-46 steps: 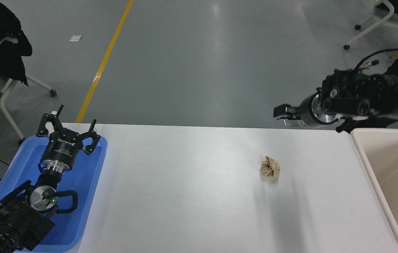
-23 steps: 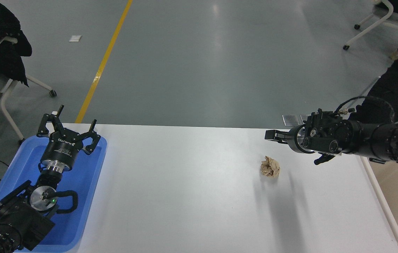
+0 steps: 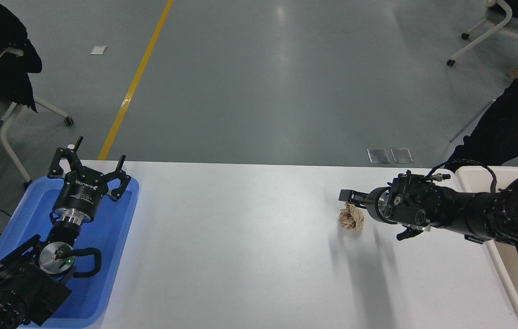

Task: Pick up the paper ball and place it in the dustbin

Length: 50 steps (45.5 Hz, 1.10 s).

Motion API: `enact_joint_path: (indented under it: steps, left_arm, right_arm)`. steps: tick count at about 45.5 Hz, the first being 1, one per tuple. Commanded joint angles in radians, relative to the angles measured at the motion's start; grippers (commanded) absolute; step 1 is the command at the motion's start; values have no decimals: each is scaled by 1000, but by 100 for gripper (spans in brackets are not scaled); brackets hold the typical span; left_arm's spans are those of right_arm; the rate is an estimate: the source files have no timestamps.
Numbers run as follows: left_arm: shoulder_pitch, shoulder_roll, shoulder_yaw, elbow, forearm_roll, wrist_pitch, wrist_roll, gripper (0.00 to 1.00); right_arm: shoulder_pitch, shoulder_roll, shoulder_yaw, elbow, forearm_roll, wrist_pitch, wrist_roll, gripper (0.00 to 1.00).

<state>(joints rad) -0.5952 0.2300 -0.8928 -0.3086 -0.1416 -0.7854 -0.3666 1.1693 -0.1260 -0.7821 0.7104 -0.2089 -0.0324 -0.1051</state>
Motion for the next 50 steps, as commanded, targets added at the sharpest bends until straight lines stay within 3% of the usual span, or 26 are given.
enact_joint_path:
  steps: [1,8,14,17,34,50]
  left_arm:
    - [0,0,0,-1,-1,0,0,100]
    - [0,0,0,0,0,0,0,100]
    - [0,0,0,-1,0,0,0,100]
    - [0,0,0,0,0,0,0,100]
    - [0,0,0,0,0,0,0,100]
    - [0,0,0,-1,0,0,0,100]
  right_arm:
    - [-23,5,12,-8,-6,-1,5,100]
    - [-31,17,12,-8,-23,0,45,100]
    - [-46,25,11,-14,-64,-3,139,98]
    - [-57,32,9,-26,-90,-6,163,96]
    - [-71,37,-45,-40,-141,-44,159,0]
    - [-65,37,-58,-58,-135,-58,150,0]
